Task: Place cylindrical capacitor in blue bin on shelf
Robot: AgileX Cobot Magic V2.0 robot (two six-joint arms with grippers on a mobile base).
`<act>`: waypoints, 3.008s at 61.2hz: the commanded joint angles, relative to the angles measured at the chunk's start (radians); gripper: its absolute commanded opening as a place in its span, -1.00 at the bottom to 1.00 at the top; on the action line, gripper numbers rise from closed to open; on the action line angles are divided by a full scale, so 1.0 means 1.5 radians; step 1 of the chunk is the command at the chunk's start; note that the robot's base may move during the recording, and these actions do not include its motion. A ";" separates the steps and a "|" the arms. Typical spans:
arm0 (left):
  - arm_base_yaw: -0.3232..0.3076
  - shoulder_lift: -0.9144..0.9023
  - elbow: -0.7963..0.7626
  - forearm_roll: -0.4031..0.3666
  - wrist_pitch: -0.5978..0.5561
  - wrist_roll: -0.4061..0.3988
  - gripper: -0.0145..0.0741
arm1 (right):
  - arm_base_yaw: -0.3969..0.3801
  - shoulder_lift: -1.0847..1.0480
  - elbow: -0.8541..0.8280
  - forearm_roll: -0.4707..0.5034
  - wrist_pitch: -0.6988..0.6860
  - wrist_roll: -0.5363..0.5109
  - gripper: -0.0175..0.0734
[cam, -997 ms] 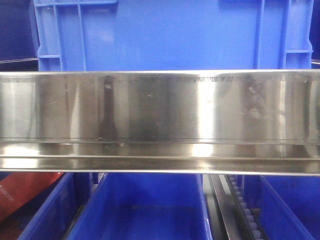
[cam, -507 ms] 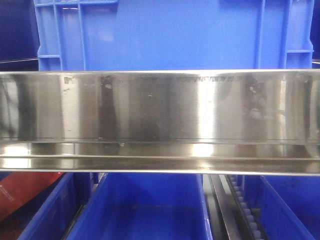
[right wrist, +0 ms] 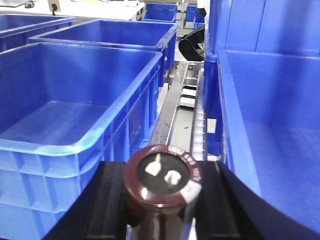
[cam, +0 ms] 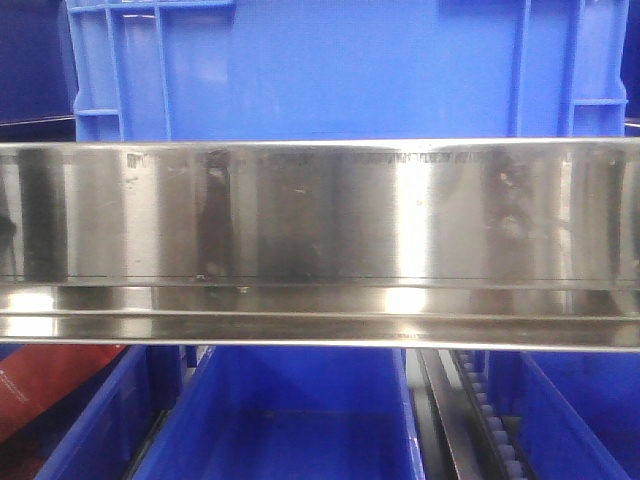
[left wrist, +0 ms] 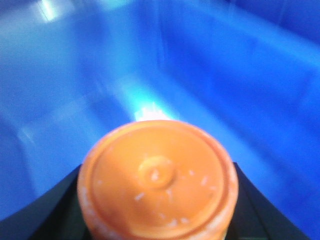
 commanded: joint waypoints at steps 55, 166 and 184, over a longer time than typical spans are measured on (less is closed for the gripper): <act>0.041 -0.165 -0.010 0.024 0.148 -0.001 -0.56 | 0.000 -0.001 -0.004 0.007 0.008 -0.005 -0.97; 0.112 -0.886 0.697 -0.025 -0.089 -0.059 -0.92 | 0.279 0.828 -0.684 0.007 0.247 -0.047 -0.97; 0.112 -0.886 0.697 -0.030 -0.089 -0.059 -0.92 | 0.279 0.836 -0.684 0.007 0.254 -0.034 0.47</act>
